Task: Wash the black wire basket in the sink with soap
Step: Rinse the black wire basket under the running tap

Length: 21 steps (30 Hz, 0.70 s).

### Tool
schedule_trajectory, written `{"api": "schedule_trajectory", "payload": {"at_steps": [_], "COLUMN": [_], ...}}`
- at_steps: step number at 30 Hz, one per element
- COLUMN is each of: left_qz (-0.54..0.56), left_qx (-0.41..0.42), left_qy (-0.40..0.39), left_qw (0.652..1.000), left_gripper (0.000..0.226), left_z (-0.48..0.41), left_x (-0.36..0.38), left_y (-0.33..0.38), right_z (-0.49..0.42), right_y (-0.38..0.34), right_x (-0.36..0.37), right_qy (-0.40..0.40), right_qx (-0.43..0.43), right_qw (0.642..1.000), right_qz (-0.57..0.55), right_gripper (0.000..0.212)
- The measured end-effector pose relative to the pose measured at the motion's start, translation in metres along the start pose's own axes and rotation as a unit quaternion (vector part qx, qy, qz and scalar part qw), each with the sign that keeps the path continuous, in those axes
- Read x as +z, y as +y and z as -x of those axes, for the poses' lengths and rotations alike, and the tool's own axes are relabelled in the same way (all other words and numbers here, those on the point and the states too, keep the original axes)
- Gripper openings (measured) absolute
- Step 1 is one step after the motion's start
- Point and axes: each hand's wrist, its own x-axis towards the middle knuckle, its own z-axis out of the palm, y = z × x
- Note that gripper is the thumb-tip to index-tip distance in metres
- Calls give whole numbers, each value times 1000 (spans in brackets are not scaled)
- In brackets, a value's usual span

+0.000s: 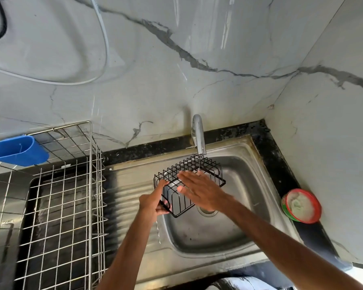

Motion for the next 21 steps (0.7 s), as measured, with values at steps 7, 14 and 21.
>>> {"api": "schedule_trajectory", "payload": {"at_steps": [7,14,21], "left_qz": [-24,-26,-12], "left_qx": [20,37,43], "left_qy": [7,-7,-16], "left_qw": [999,999,999], "left_gripper": [63,56,53], "left_z": [10,16,10], "left_x": [-7,-10,-12], "left_y": [-9,-9,-10], "right_z": [-19,-17,-35], "right_y": [90,97,84], "right_x": [-16,-35,-37], "right_qy": [-71,4,42], "right_qx": [208,276,276], "right_qw": [960,802,862], "right_qz": [-175,-530,-424], "right_gripper": [94,85,48]}}
